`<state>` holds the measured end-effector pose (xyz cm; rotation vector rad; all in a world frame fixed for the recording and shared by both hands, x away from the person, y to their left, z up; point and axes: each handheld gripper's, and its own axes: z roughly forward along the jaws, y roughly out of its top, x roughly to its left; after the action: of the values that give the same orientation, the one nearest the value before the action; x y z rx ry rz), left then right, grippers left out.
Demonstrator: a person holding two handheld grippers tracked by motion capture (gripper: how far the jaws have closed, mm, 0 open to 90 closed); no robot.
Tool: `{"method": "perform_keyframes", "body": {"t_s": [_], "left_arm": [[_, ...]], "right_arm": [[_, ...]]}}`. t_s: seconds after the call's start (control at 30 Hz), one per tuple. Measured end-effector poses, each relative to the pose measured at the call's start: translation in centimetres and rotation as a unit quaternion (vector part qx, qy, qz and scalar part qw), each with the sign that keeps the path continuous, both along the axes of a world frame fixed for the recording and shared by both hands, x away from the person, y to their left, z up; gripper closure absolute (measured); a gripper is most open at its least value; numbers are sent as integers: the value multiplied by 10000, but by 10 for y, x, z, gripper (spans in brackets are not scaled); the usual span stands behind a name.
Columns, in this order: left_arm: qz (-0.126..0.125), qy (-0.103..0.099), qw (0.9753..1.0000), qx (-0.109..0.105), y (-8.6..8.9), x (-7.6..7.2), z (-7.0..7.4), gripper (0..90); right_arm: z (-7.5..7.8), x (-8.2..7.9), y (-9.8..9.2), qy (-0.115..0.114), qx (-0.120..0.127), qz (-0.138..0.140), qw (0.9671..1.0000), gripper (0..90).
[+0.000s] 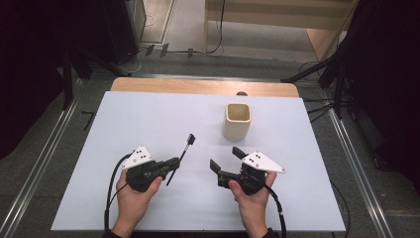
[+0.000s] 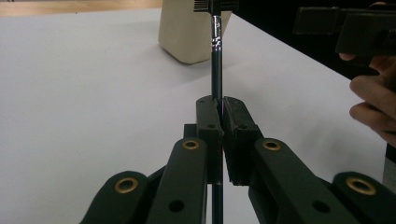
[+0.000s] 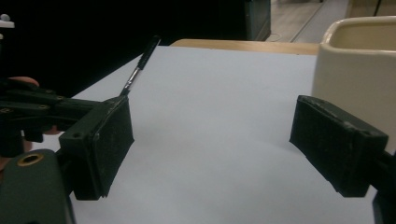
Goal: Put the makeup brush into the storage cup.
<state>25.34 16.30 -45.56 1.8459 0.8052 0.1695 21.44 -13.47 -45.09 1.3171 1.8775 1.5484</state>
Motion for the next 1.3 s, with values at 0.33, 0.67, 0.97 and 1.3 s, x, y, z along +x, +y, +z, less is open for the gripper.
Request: {"method": "perform_keyframes", "body": {"t_s": [0.33, 0.67, 0.97, 1.3], "left_arm": [[-117, -184, 9995, -225, -7, -7, 1, 866], [-232, -417, 9987, -200, -22, -18, 0, 866], [-375, -526, 9978, -179, -34, -26, -3, 866], [-472, -564, 9971, -200, -43, -31, -5, 866]], "right_arm": [[-5, 2, 14, 323, 499, 234, 9980, 182], [-8, -1, 20, 447, 1166, 502, 9909, 367], [-14, -1, 19, 527, 1567, 573, 9846, 544], [-19, -2, 18, 832, 2064, 583, 9732, 653]]}}
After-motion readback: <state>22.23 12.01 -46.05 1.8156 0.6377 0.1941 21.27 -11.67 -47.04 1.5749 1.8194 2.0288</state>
